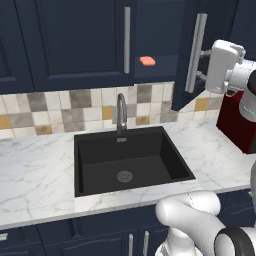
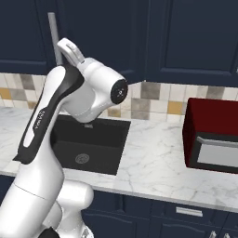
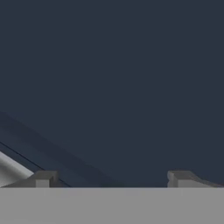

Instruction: Pick up the bar soap and bar soap from the sink, and place them back in the cabinet, and close the cabinet doors.

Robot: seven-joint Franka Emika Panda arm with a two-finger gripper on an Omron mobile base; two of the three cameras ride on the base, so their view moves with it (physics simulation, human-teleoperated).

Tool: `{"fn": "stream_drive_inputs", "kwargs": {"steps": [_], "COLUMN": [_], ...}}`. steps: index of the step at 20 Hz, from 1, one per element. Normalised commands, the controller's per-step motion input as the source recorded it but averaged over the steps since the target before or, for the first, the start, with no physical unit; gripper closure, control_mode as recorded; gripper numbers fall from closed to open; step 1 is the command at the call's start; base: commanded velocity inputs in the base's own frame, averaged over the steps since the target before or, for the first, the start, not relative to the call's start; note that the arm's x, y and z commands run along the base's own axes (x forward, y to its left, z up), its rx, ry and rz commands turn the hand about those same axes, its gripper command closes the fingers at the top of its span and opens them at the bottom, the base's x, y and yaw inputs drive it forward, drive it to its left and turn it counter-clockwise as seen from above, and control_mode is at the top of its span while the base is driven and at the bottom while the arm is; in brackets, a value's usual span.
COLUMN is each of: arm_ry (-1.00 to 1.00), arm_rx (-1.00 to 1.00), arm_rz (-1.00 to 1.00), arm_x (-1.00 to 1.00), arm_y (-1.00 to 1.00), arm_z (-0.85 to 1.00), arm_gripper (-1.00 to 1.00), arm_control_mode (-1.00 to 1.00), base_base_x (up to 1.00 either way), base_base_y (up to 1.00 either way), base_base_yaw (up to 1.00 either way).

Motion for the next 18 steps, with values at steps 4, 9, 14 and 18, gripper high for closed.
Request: {"fn": "stream_drive_inputs", "kwargs": {"steps": [4, 9, 14, 18], "arm_ry": [0.0, 0.0, 0.0, 0.0], "arm_rx": [0.0, 0.0, 0.0, 0.0], "arm_rz": [-0.04, -0.06, -0.08, -0.09], "arm_x": [0.31, 0.3, 0.35, 0.42], "arm_y": [0.4, 0.4, 0.35, 0.35], "arm_z": [0.0, 0.0, 0.0, 0.0], "arm_gripper": [-1.0, -1.0, -1.0, -1.0], "arm_control_mode": [-1.0, -1.0, -1.0, -1.0], "base_base_x": [0.0, 0.0, 0.0, 0.0], "base_base_y": [0.0, 0.0, 0.0, 0.0], "base_base_yaw": [0.0, 0.0, 0.0, 0.0]}}
